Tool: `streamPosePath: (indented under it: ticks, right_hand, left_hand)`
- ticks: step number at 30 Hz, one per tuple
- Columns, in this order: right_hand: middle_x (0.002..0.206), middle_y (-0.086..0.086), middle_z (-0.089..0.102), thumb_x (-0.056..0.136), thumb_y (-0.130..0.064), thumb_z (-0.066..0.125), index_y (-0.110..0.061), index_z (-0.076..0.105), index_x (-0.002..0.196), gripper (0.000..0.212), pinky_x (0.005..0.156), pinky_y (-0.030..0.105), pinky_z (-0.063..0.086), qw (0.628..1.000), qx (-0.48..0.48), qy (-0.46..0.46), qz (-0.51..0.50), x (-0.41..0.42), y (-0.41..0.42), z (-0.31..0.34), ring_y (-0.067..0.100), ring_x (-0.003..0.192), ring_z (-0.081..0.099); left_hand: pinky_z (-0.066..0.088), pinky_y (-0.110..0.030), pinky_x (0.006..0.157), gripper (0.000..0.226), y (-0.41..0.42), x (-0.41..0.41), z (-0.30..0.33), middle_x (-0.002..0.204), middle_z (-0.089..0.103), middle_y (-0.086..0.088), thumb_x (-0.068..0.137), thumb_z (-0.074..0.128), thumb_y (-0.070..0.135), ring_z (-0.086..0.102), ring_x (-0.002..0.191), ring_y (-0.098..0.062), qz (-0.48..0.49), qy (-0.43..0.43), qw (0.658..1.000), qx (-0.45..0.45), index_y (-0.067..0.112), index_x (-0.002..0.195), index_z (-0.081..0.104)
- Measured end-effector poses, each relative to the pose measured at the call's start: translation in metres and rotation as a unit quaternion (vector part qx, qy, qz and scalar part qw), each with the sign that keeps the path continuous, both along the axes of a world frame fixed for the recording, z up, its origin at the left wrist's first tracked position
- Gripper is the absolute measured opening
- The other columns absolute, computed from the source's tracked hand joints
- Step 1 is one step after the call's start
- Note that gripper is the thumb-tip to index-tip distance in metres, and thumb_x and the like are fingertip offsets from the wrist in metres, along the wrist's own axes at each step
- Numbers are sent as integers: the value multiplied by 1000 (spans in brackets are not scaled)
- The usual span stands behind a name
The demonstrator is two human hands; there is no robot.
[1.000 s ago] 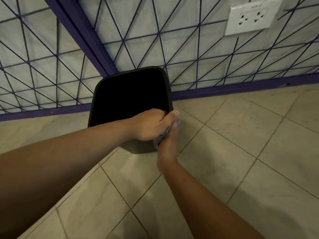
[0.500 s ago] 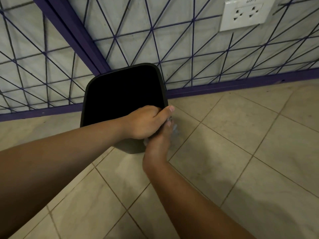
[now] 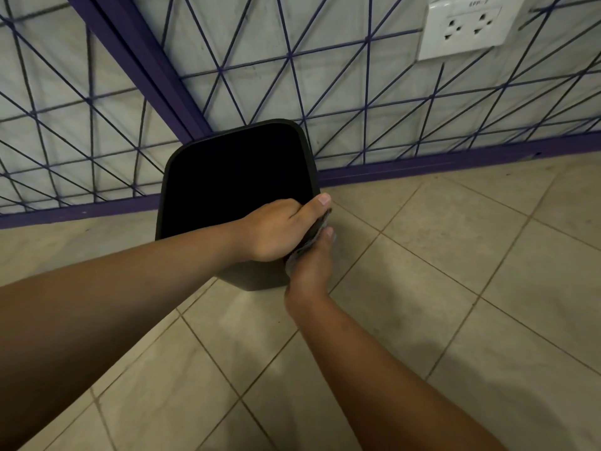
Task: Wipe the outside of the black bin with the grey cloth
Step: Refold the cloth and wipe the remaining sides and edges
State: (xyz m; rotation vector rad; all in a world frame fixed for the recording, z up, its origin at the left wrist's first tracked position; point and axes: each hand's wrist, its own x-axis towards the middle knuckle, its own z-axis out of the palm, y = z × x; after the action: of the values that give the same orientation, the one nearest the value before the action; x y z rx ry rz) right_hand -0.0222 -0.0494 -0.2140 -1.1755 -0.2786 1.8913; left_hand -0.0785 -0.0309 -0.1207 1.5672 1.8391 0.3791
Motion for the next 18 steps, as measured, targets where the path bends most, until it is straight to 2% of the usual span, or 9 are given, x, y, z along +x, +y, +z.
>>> streamPosePath:
  ticks: [1,2,4,6,9,12,14,16,18]
  right_hand:
    - [167,5,39,109,-56,32,-27,41,159,58,109,38,53,1000,11,-11,16,0,1,4,22,151,43]
    - [170,0,32,105,-62,32,-33,36,161,63,110,41,52,999,38,-13,25,0,-3,10,21,155,37]
    - [174,-11,19,84,-82,29,-47,25,162,85,126,53,35,993,98,-56,35,0,-15,23,16,161,20]
    - [173,-8,25,75,-89,31,-48,27,161,96,130,54,25,986,141,-79,31,0,-17,16,17,161,22]
    - [157,4,53,85,-74,40,-24,46,157,88,126,50,36,990,122,-60,22,8,6,-9,19,147,48]
    - [165,-2,41,102,-59,35,-30,39,160,65,129,45,30,984,159,-69,37,12,7,1,15,153,38]
    - [169,-4,35,107,-51,28,-32,33,162,58,129,40,29,981,170,-82,40,12,-2,6,13,156,32]
    - [162,3,45,110,-49,28,-25,39,160,57,119,31,41,987,139,-70,35,15,4,-2,16,149,43]
    - [155,9,53,114,-43,28,-18,45,156,52,108,25,47,995,82,-50,34,16,15,-8,19,140,52]
  left_hand:
    - [45,-30,63,75,1,0,0,52,53,0,103,24,52,54,53,-11,2,-8,1000,-5,6,56,60]
    - [46,-29,62,76,1,0,0,53,56,-3,104,24,52,56,54,-12,5,-17,1000,-9,2,61,62]
    - [42,-17,54,73,1,0,0,47,55,2,105,25,49,53,48,-6,11,-25,1000,-9,7,56,60]
    - [39,-19,53,72,3,2,1,45,50,3,105,25,50,50,45,-8,16,-17,1000,5,8,53,53]
    - [42,-43,65,80,7,6,3,60,48,-14,102,25,57,50,60,-36,33,-1,999,7,-7,65,56]
    - [41,-38,62,79,11,8,3,60,47,-15,103,25,56,47,56,-29,29,-15,999,5,-5,66,57]
    - [41,-35,59,76,11,9,4,57,46,-17,103,25,55,47,53,-27,34,-18,999,5,-1,63,56]
    - [43,-44,65,78,12,10,4,62,48,-23,103,24,57,50,62,-40,40,-5,999,6,-4,65,55]
    - [44,-45,73,77,13,12,5,64,48,-18,103,24,56,53,66,-40,44,0,999,1,-3,66,57]
